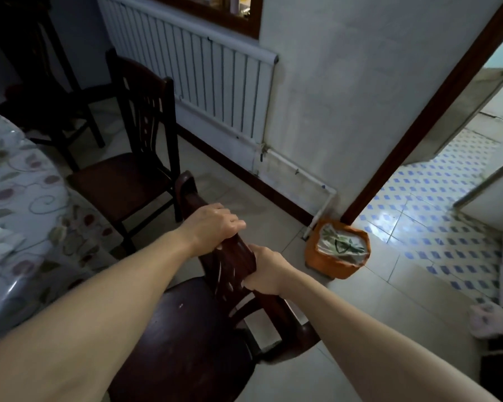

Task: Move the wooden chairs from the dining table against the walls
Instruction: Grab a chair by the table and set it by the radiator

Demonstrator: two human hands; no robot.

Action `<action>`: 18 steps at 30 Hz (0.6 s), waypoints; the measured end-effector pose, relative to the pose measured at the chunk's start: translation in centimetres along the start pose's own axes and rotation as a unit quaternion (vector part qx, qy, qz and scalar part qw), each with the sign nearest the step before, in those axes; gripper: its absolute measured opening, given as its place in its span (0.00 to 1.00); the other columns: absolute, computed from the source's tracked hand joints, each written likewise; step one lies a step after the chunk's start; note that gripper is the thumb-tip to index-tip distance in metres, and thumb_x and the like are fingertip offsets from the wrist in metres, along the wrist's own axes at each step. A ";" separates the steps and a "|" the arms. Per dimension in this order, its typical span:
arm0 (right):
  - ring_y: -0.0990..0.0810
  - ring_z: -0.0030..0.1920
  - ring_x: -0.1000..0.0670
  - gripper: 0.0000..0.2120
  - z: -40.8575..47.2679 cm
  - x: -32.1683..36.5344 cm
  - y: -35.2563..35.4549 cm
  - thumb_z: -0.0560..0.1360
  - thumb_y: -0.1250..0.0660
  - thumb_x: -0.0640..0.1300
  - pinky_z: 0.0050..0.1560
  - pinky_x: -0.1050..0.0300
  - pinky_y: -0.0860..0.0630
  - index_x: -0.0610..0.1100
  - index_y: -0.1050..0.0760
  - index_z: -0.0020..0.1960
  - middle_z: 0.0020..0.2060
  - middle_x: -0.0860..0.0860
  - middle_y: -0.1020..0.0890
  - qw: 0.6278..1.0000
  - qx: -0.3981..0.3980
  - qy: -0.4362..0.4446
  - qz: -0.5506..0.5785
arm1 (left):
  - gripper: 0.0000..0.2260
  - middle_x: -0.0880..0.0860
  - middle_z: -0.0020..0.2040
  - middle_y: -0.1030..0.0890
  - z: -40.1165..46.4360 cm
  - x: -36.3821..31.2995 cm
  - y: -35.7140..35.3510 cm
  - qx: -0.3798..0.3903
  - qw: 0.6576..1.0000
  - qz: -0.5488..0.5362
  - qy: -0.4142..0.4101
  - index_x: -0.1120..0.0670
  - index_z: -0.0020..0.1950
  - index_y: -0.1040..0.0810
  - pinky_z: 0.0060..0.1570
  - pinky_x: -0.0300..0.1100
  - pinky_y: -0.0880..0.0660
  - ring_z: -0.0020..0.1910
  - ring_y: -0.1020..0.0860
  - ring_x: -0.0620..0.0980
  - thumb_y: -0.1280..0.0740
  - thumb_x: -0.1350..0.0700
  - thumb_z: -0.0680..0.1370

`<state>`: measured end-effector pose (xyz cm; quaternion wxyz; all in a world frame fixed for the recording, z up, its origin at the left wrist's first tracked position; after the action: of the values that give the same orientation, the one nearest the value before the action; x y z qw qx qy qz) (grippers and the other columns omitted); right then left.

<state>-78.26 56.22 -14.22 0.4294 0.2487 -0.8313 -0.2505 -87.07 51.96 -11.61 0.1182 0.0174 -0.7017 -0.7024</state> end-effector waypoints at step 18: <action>0.19 0.48 0.43 0.20 13.4 2.2 17.9 0.68 0.33 0.35 0.48 0.49 0.19 0.41 0.28 0.59 0.50 0.42 0.19 0.995 0.043 0.059 -0.075 | 0.17 0.52 0.52 0.23 15.7 13.1 4.5 0.071 0.994 0.039 0.069 0.52 0.59 0.30 0.42 0.45 0.31 0.53 0.24 0.54 0.32 0.58 0.72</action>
<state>-94.11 70.99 -8.46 0.4465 0.3425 -0.7937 -0.2309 -102.13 64.93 -5.09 0.1918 0.0464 -0.7404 -0.6425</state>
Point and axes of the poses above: each hand's wrist, its own z-axis towards the middle knuckle, its own y-axis out of the back of the hand, x = y × z, the point moved 8 cm from there along z, towards the middle knuckle
